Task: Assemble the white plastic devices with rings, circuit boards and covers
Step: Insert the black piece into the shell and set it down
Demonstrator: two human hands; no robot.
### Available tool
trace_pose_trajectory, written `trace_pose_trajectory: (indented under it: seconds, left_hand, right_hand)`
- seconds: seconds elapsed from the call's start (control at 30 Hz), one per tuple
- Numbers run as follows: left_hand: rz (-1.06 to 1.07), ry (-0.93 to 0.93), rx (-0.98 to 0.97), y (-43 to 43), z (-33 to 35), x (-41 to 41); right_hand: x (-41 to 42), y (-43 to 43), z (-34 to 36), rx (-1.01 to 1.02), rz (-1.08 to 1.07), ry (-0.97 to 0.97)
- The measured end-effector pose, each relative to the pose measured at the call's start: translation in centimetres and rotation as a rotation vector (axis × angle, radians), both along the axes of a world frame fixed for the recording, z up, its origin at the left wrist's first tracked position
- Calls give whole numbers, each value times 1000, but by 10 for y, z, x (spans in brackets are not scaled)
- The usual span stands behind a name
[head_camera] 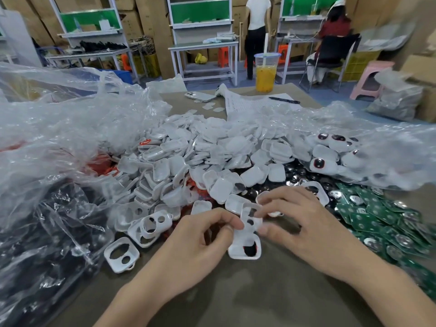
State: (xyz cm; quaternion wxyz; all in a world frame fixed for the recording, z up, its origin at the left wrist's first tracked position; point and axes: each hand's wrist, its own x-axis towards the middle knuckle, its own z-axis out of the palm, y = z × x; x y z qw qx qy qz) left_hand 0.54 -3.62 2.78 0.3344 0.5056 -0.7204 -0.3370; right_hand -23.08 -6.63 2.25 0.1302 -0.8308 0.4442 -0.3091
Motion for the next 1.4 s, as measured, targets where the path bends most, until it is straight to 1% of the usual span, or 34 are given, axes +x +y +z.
trace_pose_trajectory:
  seconds: [0.13,0.23,0.47,0.73,0.9,1.1,1.23,1.4]
  left_hand:
    - [-18,-41,13,0,-2,0]
    - [-17,-46,25,0,-2,0]
    - [-63,-85,79,0,0,-3]
    - [-83,-115,36,-2,-3,-4]
    - [-96,-177,21,-1,-2,-4]
    - [-105,-265,-55,0,-1,-7]
    - [-102,-266,-69,1,0,-9]
    - [-115,-293,-97,2,-1,-9]
  right_hand:
    - [-5,10,-3,37,70,175]
    - [-3,9,-3,-2,97,226]
    - [-6,7,-4,67,108,217]
    - [-5,4,-8,71,117,155]
    - [-5,3,-10,73,128,153]
    - [-2,3,-9,47,140,118]
    - [-2,5,-9,33,171,82]
    - [-2,5,-10,8,182,94]
